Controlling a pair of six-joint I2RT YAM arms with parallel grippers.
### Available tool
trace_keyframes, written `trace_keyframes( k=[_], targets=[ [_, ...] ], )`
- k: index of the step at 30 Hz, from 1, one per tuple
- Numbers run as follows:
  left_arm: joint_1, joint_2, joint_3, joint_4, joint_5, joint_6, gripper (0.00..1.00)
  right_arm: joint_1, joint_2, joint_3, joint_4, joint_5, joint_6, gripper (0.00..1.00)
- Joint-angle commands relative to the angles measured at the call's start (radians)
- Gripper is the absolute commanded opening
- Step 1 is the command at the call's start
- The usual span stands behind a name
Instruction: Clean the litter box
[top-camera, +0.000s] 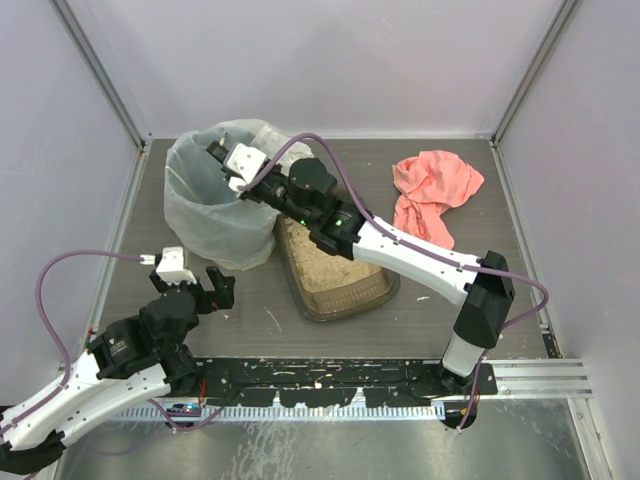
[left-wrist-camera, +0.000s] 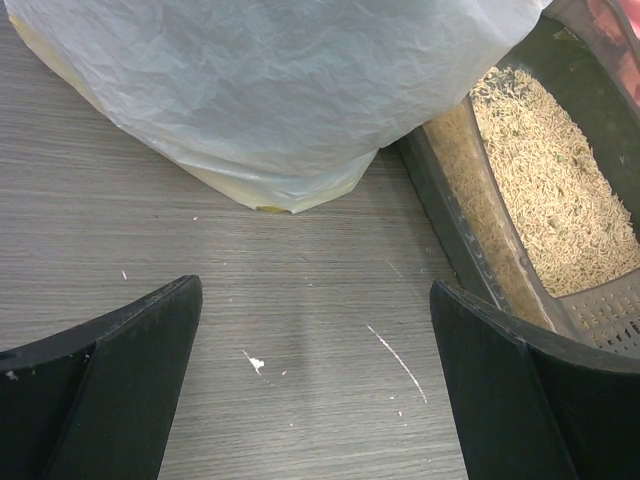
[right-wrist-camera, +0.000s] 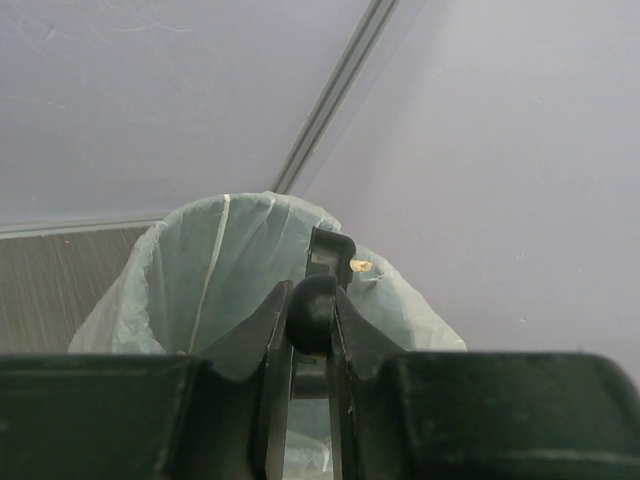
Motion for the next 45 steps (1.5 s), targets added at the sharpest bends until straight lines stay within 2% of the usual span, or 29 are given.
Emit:
trace_keyframes(
  k=[1,4,6,10,14,18,24,29,33,38,45],
  targets=[
    [-0.003,-0.009,0.007,0.023,-0.013,-0.020,0.98,-0.001,-0.066,-0.024,0.132,0.033,0.050,0.01],
    [-0.003,-0.009,0.010,0.019,-0.015,-0.021,0.98,-0.001,-0.082,-0.027,0.124,0.044,0.085,0.01],
    [-0.003,-0.008,0.007,0.023,-0.012,-0.020,0.98,-0.001,-0.110,-0.036,0.144,0.060,0.163,0.01],
    [-0.003,0.004,0.006,0.028,-0.010,-0.018,0.98,-0.020,-0.194,-0.056,0.144,0.037,0.420,0.01],
    [-0.003,0.014,0.009,0.028,-0.005,-0.018,0.98,-0.045,-0.294,-0.122,0.143,0.086,0.624,0.01],
    [-0.003,0.015,0.011,0.027,0.000,-0.018,0.98,-0.122,-0.406,-0.240,0.138,0.094,0.824,0.01],
    [-0.003,0.021,0.013,0.027,-0.003,-0.018,0.98,-0.295,-0.641,-0.517,0.128,0.100,1.067,0.01],
    [-0.003,0.035,0.017,0.029,0.001,-0.013,0.98,-0.394,-0.817,-0.677,-0.028,0.141,1.122,0.01],
    [-0.003,0.049,0.017,0.034,0.003,-0.010,0.98,-0.424,-0.892,-0.759,-0.146,0.194,1.119,0.01],
    [-0.003,0.053,0.021,0.031,0.006,-0.010,0.98,-0.454,-0.841,-0.792,-0.244,0.189,1.096,0.01],
    [-0.003,0.047,0.028,0.023,0.009,-0.012,0.98,-0.541,-0.692,-0.827,-0.177,0.051,1.125,0.02]
  ],
)
